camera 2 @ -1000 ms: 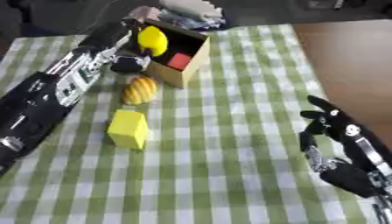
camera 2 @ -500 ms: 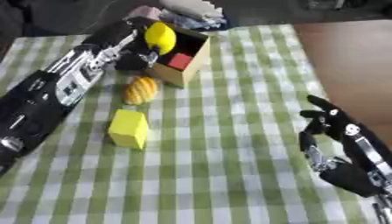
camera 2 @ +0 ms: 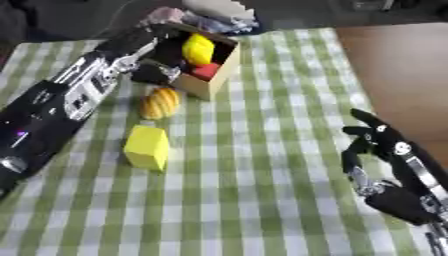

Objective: Pick up objects on the table and place them in the box.

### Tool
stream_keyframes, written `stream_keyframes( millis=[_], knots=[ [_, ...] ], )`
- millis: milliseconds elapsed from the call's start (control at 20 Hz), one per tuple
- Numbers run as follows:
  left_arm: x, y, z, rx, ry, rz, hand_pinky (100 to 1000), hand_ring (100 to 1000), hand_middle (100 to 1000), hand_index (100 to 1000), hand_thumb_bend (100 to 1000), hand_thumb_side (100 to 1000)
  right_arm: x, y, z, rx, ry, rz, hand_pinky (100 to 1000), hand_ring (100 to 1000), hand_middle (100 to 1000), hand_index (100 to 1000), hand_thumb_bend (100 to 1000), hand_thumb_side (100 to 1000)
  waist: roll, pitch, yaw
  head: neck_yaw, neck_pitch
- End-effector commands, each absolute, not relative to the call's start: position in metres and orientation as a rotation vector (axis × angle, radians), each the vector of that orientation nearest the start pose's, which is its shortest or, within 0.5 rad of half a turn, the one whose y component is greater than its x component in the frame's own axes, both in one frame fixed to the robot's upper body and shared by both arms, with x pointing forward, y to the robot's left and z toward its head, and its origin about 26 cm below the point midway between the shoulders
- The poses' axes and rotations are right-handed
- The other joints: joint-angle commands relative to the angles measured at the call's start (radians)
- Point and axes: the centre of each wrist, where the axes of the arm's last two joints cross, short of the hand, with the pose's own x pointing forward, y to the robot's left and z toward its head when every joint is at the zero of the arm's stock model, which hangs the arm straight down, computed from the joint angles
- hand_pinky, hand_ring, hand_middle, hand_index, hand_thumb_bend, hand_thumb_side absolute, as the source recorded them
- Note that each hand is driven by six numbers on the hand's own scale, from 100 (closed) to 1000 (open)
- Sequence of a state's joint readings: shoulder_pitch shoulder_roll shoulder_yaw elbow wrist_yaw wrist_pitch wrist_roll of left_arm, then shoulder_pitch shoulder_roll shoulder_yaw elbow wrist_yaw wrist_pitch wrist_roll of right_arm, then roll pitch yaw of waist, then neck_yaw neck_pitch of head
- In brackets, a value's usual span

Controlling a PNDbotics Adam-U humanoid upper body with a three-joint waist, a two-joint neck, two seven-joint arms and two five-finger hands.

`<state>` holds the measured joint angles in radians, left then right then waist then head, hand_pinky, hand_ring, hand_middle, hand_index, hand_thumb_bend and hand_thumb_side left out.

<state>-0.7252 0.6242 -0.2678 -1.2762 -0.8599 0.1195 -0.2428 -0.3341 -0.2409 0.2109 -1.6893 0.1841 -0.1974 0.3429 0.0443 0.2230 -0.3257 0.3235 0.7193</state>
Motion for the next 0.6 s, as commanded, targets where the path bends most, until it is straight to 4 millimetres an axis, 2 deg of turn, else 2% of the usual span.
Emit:
stream_keyframes(
  millis=[50, 600],
  knots=[
    [0.4252, 0.3099, 0.2071, 1.239, -1.326, -1.317, 826, 856, 940, 973, 391, 742, 0.3379, -0.204, 0.1218, 0.092, -2.051, 0.979, 702, 892, 480, 982, 100, 470, -0.004, -0.008, -0.001, -0.001, -0.012],
    [0.424, 0.3151, 0.2091, 1.263, -1.324, -1.298, 825, 854, 937, 972, 399, 734, 0.338, -0.2042, 0.122, 0.09, -2.053, 0.975, 702, 894, 479, 982, 100, 470, -0.004, -0.008, 0.001, -0.004, -0.015]
  ],
)
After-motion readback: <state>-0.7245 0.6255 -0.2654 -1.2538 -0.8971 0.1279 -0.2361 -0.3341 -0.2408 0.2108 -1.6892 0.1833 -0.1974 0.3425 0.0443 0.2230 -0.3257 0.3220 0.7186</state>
